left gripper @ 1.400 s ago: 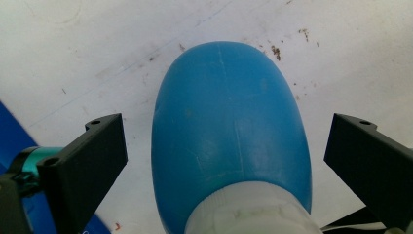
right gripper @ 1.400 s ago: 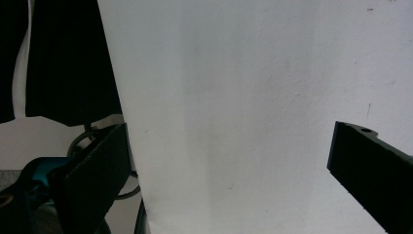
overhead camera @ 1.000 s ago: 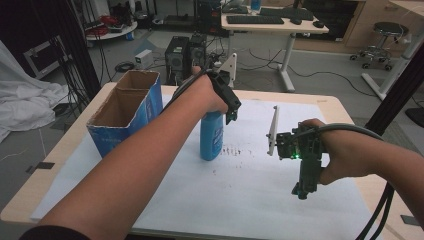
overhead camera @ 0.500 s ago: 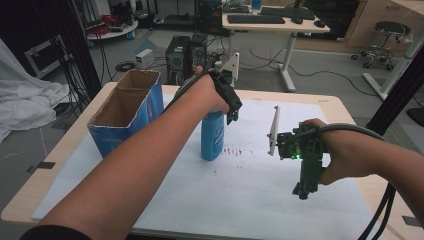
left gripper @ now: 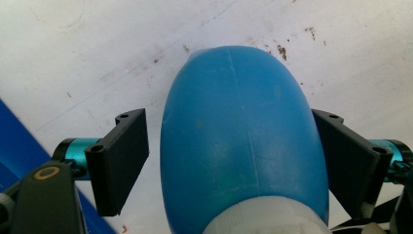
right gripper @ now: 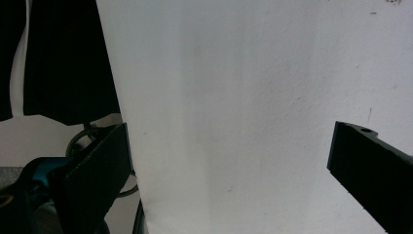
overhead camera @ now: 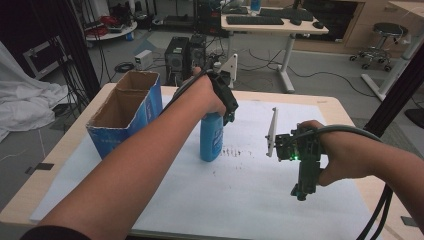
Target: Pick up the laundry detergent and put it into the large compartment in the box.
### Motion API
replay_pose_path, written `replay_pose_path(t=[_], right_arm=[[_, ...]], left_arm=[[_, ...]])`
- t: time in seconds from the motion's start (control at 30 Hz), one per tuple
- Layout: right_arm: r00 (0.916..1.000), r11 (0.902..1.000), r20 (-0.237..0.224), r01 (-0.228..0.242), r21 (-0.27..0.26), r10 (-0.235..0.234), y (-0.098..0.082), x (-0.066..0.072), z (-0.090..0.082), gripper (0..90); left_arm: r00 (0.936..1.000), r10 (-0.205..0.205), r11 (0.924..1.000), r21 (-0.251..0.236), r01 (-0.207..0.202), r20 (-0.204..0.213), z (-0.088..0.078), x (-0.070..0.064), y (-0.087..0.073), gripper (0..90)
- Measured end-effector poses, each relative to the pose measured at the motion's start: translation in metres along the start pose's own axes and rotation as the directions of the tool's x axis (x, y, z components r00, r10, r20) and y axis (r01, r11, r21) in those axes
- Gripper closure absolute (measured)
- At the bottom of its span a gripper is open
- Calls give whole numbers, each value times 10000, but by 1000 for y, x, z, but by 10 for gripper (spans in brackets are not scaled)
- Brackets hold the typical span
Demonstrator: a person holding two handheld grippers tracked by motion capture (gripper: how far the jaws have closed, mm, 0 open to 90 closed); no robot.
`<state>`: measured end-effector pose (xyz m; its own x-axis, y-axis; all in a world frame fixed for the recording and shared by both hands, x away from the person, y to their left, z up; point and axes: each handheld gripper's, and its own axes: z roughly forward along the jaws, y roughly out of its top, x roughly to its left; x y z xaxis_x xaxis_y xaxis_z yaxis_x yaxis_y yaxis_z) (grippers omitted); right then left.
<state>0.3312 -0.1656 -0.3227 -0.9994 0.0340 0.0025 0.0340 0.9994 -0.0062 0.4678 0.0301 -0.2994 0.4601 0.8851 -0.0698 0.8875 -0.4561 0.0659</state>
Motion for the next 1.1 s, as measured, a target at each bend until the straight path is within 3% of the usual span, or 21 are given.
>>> replay_pose_path(t=[1.1], right_arm=[[10000,10000,-16,74,-22,-74,0,0,4,14]], left_arm=[[9997,237,9994,244,-234,-116,2,-5,1,359]])
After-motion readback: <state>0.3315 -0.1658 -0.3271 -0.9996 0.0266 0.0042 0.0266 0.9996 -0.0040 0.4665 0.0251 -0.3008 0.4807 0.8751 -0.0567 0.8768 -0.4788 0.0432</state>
